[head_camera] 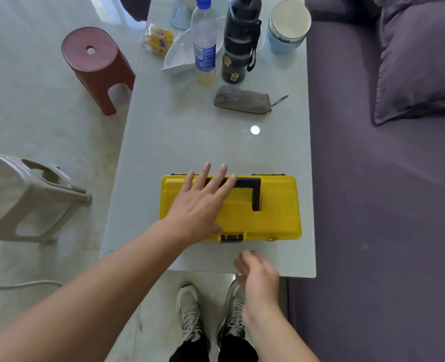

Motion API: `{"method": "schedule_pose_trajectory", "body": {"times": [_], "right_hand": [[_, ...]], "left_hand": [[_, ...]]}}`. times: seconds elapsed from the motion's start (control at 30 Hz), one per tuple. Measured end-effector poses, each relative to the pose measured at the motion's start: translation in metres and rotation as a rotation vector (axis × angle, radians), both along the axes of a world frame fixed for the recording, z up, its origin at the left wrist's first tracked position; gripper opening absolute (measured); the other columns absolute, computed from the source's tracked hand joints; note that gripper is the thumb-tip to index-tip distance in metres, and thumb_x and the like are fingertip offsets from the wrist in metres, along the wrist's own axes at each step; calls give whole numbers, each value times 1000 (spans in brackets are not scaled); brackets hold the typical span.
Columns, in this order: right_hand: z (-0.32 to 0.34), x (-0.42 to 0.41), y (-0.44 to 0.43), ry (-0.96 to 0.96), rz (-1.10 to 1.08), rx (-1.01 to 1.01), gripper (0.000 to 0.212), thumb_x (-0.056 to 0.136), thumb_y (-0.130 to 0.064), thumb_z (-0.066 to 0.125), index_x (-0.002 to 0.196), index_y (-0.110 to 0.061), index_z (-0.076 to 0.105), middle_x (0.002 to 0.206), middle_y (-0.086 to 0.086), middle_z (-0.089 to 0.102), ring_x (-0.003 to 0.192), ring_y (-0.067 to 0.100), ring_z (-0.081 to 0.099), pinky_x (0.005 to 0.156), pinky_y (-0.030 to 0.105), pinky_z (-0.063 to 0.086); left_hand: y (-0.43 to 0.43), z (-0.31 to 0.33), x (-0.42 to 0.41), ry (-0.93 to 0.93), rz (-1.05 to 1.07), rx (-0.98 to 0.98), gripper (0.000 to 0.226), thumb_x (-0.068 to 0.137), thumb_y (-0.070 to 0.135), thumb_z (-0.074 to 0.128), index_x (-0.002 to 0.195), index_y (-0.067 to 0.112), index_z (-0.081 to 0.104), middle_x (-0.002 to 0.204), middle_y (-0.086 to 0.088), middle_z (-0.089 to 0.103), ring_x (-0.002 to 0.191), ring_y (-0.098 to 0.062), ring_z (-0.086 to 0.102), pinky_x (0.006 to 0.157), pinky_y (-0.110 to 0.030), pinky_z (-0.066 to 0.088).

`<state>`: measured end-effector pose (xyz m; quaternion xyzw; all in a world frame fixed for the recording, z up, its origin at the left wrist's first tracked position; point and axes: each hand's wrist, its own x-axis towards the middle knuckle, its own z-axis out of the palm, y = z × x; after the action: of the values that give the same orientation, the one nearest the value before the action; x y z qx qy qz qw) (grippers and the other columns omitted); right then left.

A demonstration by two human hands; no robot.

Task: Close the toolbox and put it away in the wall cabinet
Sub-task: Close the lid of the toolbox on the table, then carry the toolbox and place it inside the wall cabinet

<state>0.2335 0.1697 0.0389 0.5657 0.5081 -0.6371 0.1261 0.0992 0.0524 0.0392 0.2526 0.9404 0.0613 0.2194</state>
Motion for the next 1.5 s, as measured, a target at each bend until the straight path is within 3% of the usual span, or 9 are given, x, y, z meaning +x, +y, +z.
{"method": "schedule_pose_trajectory", "body": {"times": [0.2,0.47,0.67,0.83,0.97,1.07,1.13,1.27,1.5], "right_hand": [[-2,-32,-17,102,-419,-532,34,99,-28,46,116,0,57,109,19,57,112,33,53,97,40,38],[-7,-54,-19,109,-443,-569,44,98,-37,47,122,-3,58,96,15,59,74,24,50,62,32,32],[-16,-48,-10,55,-287,-429,40,93,-42,59,121,-13,58,113,17,68,100,33,63,77,41,45],[-7,-39,1,-93,124,-23,34,91,-44,60,93,-10,63,83,3,63,74,21,57,65,37,46],[1,5,9,39,712,691,52,85,-31,67,133,-19,52,131,0,58,111,20,58,77,32,48],[-2,21,5,335,1165,1012,79,56,-21,85,130,-13,60,136,10,58,118,31,60,90,44,53],[-9,16,6,416,1384,1097,75,57,-19,80,129,-14,62,141,9,54,128,31,51,106,49,35],[-20,13,16,454,1465,1222,57,77,-11,43,132,-15,60,144,6,50,136,29,40,106,47,22],[46,22,40,499,1393,1316,60,79,-15,54,139,-13,50,149,6,44,136,29,41,104,48,26]], "left_hand": [[-4,-6,-7,-111,22,-17,120,65,58,75,155,24,4,166,6,2,152,-22,0,122,-47,8],[6,4,-19,-110,13,-59,119,60,54,81,154,22,14,164,4,15,151,-23,13,121,-48,17],[22,9,-18,138,139,25,49,86,36,54,132,22,49,127,-3,59,112,-28,54,93,-37,40],[30,15,-24,63,180,114,33,92,27,54,123,18,59,112,-6,53,100,-26,50,84,-37,47],[40,27,-28,-133,181,163,32,90,16,57,122,19,58,112,-5,62,98,-27,59,83,-39,51],[54,36,-30,-274,104,103,28,86,19,61,114,18,62,102,-6,67,86,-26,59,74,-37,51],[58,40,-30,-289,53,30,25,84,18,61,109,16,66,98,-8,68,84,-26,60,72,-38,52],[62,51,-27,-306,-2,-44,24,85,19,60,107,16,69,94,-8,69,82,-27,63,69,-36,51],[90,139,-32,-198,-73,-32,24,86,27,59,93,6,69,76,-8,56,69,-24,52,57,-32,40]]}}
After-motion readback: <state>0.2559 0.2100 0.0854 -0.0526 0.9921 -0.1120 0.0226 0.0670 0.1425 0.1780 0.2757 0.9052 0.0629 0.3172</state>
